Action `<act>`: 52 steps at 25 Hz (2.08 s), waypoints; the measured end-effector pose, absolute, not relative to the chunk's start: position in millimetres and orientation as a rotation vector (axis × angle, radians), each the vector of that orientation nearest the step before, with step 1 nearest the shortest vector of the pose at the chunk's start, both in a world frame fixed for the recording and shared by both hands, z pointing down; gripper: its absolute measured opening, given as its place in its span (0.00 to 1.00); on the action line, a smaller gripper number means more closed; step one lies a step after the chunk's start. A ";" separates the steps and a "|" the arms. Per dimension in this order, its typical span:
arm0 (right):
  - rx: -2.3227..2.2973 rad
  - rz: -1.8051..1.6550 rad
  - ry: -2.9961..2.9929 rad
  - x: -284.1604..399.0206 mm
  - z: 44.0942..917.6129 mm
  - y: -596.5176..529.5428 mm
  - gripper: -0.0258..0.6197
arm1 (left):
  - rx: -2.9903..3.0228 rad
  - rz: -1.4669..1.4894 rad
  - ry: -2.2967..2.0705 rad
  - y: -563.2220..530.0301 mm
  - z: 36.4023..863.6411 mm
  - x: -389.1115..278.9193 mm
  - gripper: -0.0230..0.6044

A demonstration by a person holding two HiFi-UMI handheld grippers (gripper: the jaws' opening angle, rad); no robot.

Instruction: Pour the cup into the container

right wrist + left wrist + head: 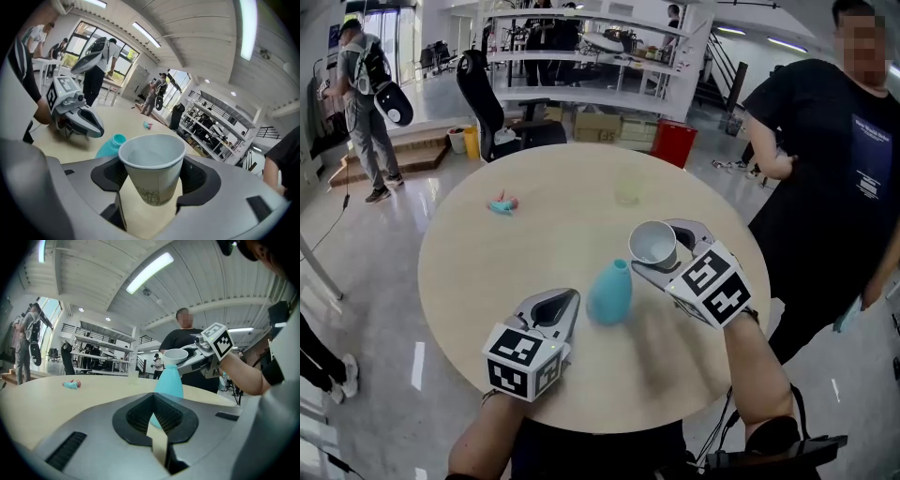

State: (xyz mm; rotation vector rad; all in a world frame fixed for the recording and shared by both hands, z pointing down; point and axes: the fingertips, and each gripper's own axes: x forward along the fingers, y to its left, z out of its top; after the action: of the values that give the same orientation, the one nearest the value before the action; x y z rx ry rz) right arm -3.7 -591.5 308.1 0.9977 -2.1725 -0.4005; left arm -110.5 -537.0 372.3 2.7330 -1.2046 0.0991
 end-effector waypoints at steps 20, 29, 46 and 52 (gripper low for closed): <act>1.287 0.147 -2.467 89.1 355.3 -602.9 0.55 | 2.724 0.100 -1.257 -535.1 359.3 -112.9 0.04; 1.313 0.207 -2.503 99.4 379.3 -610.8 0.55 | 2.715 0.114 -1.284 -540.6 359.5 -111.2 0.04; 1.266 0.345 -2.577 93.7 404.4 -616.3 0.55 | 2.694 0.139 -1.285 -548.0 367.3 -110.5 0.04; 1.318 0.304 -2.576 110.6 394.1 -608.9 0.55 | 2.703 0.131 -1.288 -547.8 362.4 -105.4 0.04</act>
State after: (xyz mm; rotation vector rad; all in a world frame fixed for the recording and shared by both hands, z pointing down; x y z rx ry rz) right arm 110.6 -608.9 394.1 1.3177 -2.5758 0.3036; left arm -105.4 -547.8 362.4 2.7032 -1.2879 0.1313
